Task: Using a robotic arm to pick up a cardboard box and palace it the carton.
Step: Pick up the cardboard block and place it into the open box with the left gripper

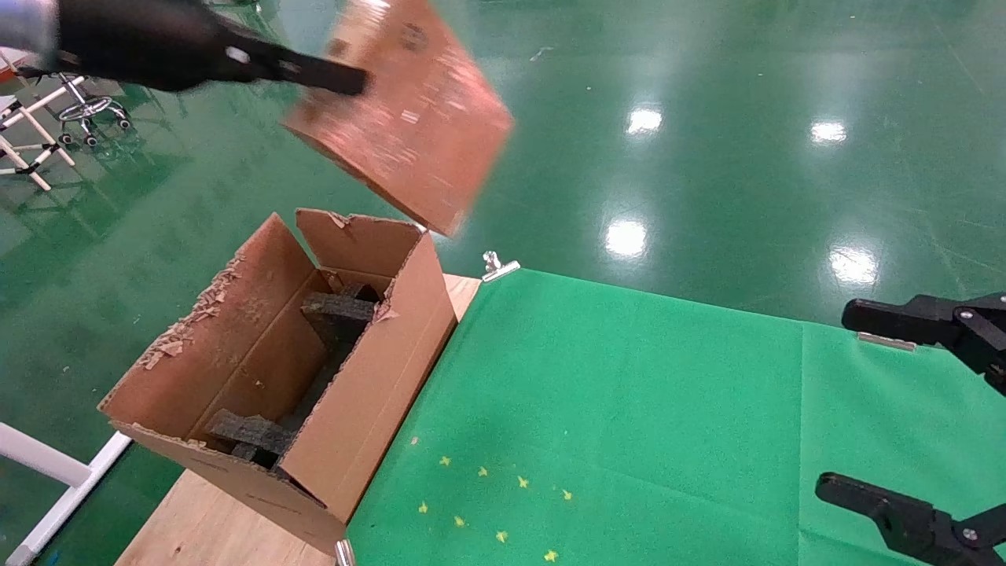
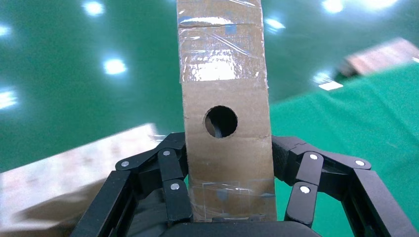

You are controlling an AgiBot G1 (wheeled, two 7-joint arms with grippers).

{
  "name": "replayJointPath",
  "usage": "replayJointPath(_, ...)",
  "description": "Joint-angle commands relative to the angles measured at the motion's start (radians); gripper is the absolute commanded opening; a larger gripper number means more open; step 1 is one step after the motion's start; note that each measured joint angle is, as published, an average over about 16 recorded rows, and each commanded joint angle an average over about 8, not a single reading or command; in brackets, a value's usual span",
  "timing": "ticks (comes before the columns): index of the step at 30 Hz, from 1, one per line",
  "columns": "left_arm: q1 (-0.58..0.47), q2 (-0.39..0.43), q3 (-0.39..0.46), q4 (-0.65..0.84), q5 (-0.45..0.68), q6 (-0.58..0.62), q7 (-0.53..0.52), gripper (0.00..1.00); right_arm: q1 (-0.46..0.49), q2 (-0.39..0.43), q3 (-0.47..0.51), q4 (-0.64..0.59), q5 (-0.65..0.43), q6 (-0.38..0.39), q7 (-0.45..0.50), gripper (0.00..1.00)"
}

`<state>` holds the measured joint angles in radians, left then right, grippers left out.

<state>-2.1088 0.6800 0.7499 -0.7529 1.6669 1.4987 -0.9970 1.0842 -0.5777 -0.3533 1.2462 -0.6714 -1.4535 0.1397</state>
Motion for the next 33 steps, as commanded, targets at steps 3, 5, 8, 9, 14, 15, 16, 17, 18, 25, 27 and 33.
replayJointPath(3,-0.073,-0.028,0.011,0.105,0.069,-0.011,0.072,0.00,0.000,0.000,0.000,0.000,0.000,0.000,0.000,1.00)
replayJointPath(5,-0.093,-0.043,0.023,0.154,0.102,-0.011,0.105,0.00,0.000,0.000,0.000,0.000,0.000,0.000,0.000,1.00)
replayJointPath(8,-0.110,-0.064,0.038,0.225,0.140,-0.012,0.151,0.00,0.000,0.000,0.000,0.000,0.000,0.000,0.000,1.00)
replayJointPath(9,-0.112,-0.070,0.044,0.247,0.151,-0.014,0.167,0.00,0.000,0.000,0.000,0.000,0.000,0.000,0.000,1.00)
replayJointPath(14,-0.102,-0.095,0.064,0.357,0.189,-0.038,0.252,0.00,0.000,0.000,0.000,0.000,0.000,0.000,0.000,1.00)
replayJointPath(15,-0.097,-0.098,0.067,0.377,0.194,-0.045,0.269,0.00,0.000,0.000,0.000,0.000,0.000,0.000,0.000,1.00)
replayJointPath(16,-0.093,-0.100,0.070,0.398,0.198,-0.053,0.285,0.00,0.000,0.000,0.000,0.000,0.000,0.000,0.000,1.00)
replayJointPath(17,-0.088,-0.103,0.071,0.419,0.200,-0.061,0.301,0.00,0.000,0.000,0.000,0.000,0.000,0.000,0.000,1.00)
replayJointPath(18,-0.083,-0.105,0.073,0.438,0.202,-0.068,0.316,0.00,0.000,0.000,0.000,0.000,0.000,0.000,0.000,1.00)
replayJointPath(25,-0.051,-0.105,0.078,0.561,0.209,-0.122,0.399,0.00,0.000,0.000,0.000,0.000,0.000,0.000,0.000,1.00)
replayJointPath(27,-0.039,-0.102,0.080,0.588,0.211,-0.138,0.420,0.00,0.000,0.000,0.000,0.000,0.000,0.000,0.000,1.00)
replayJointPath(33,0.003,-0.091,0.082,0.654,0.212,-0.193,0.479,0.00,0.000,0.000,0.000,0.000,0.000,0.000,0.000,1.00)
